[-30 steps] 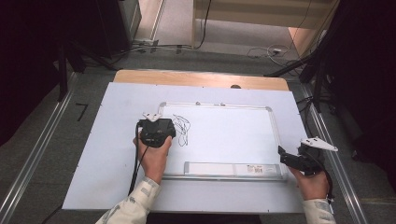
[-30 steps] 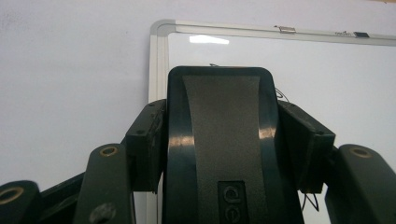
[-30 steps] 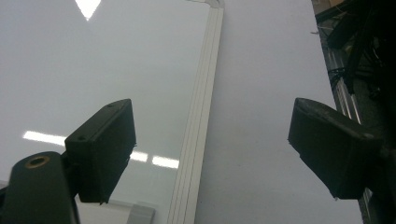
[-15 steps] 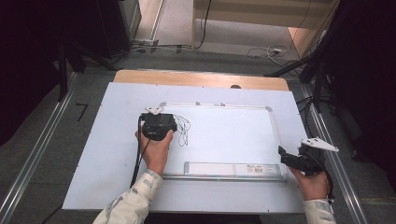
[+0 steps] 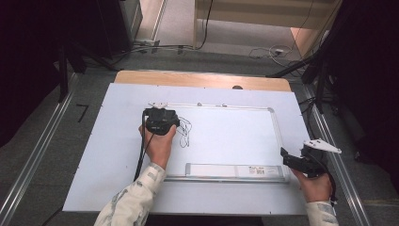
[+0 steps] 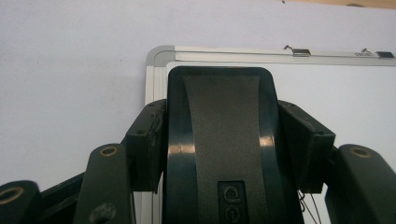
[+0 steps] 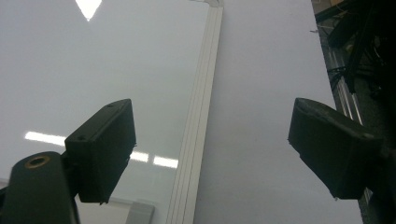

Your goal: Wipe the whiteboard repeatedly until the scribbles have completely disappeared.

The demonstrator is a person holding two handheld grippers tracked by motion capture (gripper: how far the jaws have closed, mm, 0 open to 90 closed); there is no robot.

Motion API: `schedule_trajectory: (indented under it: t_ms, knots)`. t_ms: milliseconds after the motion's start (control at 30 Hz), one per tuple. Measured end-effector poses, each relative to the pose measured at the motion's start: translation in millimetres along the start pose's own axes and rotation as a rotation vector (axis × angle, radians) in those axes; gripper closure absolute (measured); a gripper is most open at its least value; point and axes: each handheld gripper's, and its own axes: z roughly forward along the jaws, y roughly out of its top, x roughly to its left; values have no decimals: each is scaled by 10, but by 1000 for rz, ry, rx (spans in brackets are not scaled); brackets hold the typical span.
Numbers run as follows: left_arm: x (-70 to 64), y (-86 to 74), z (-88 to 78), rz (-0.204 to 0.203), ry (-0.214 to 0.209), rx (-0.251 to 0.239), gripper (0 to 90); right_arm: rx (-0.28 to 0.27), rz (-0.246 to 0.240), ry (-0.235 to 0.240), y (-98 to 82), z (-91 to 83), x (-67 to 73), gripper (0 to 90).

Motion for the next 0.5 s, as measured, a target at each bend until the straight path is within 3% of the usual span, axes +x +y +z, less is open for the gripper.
schedule_trajectory:
  t_ms: [500]
  knots:
    - [21,34,175,-13,13,10,406,0,3,1,-2,0,-6,136]
